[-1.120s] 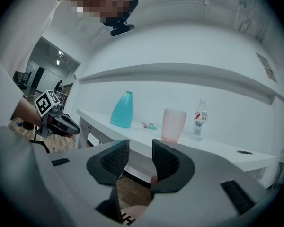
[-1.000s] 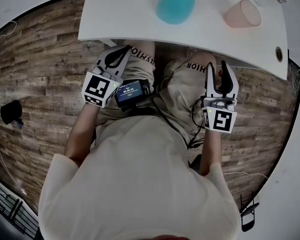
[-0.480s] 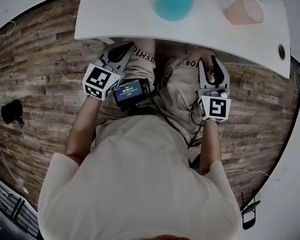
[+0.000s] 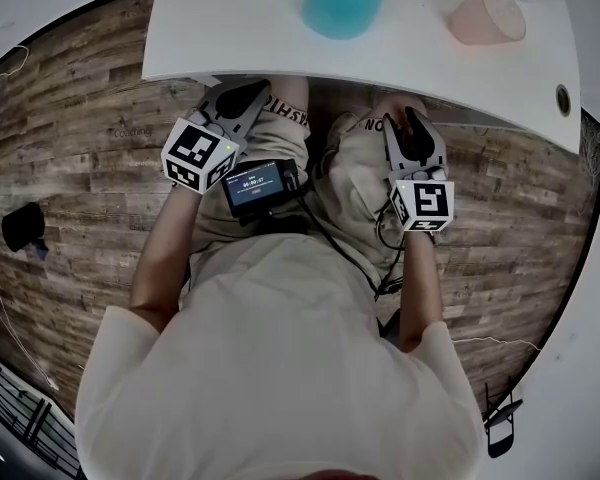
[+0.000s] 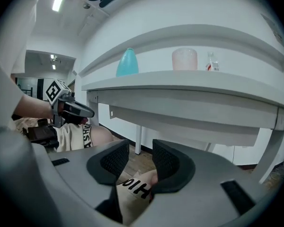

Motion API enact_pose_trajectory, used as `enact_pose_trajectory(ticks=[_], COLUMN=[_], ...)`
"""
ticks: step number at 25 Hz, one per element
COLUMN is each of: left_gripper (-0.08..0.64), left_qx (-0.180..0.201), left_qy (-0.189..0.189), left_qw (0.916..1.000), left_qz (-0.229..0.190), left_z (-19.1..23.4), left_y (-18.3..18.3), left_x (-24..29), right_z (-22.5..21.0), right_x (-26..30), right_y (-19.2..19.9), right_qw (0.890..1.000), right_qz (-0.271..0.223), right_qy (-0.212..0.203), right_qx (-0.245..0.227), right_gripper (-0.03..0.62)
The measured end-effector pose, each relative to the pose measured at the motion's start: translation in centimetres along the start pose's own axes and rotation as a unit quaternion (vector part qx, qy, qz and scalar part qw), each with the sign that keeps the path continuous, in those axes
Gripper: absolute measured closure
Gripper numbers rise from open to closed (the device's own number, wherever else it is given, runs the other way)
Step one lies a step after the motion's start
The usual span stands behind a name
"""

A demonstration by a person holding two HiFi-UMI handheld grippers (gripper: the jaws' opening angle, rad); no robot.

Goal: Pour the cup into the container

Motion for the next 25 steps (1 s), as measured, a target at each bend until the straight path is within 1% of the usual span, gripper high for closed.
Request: enact_pose_trajectory(ticks=[5,10,12,14,15,16,19,25], left_gripper=[0.551,0.549,0.549,0.550,0.550,0.551,0.551,0.551], left_qx=[-0.010,-0.035,-0.057,-0.088,-0.096,-0.096,-0.067,-0.003], left_qy=[0.007,0.023,0.033,0.049,0.058,0.066,0.077,0.058], left_qw=[0.9999,0.9991,0.9978,0.9949,0.9936,0.9930,0.9944,0.9973], left_qz=[0.004,0.006,0.007,0.009,0.013,0.019,0.028,0.044], left_z=[-0.1,0.0,0.2,0.5,0.6,0.6,0.2,-1.2], left_y=[0.5,1.1,1.4,1.6,1.6,1.5,1.3,1.2], left_x=[0.6,1.1,1.3,1.8,2.0,2.3,2.8,3.1], right_z=[-0.1,0.0,0.1,0.1,0.1,0.1,0.0,0.6], right_x=[0.0,0.1,0.3,0.4,0.4,0.3,0.1,-0.3], right_y=[0.5,0.8,0.9,1.0,1.1,1.1,1.1,0.9], right_qw=[1.000,1.000,1.000,1.000,1.000,1.000,1.000,1.000], right_qz=[0.005,0.009,0.009,0.008,0.007,0.006,0.003,-0.006], right_qy=[-0.004,0.001,0.003,0.002,0.001,0.000,0.000,0.006], right_qx=[0.016,0.018,0.012,0.010,0.011,0.012,0.010,0.010], right_gripper=[0.439,0.439,0.439,0.439,0.439,0.439,0.439,0.439])
Point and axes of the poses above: the fingertips, and each gripper's own axes: x forward along the fingers, z to its left, y out of its underside, the point moved 6 cm from there along -x, backward along the fingers, and after that the axes turned 6 degrees about x, right-handed, at the moved point
